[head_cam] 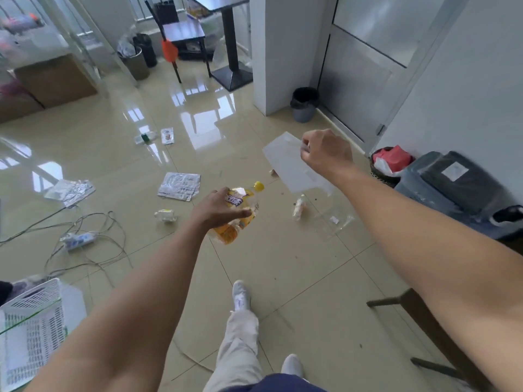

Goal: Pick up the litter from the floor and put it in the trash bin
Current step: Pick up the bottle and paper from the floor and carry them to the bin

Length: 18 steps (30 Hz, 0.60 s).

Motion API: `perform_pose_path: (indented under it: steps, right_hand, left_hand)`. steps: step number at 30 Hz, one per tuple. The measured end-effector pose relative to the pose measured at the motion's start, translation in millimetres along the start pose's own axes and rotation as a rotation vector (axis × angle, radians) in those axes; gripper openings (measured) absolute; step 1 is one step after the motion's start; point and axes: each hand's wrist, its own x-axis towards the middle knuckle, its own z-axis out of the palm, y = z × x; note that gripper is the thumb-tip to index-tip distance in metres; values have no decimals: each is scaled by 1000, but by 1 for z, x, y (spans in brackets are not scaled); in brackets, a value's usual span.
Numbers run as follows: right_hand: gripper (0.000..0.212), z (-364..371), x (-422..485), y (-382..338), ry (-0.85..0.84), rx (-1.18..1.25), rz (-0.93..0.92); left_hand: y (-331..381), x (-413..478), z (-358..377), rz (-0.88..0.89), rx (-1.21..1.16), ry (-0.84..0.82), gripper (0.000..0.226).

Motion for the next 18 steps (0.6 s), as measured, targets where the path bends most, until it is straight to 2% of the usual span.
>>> perform_pose_path:
  steps: [3,10,18]
  right_hand:
    - [14,16,61,-14,-14,-37,14]
    - [14,24,182,-37,9,-53,77]
    - [13,37,325,0,52,-28,159]
  left_hand:
    - [-11,64,-28,34,4,-25,81]
    - [-8,184,-101,95,61,-43,94]
    - [27,332,-155,154,136,-81,94]
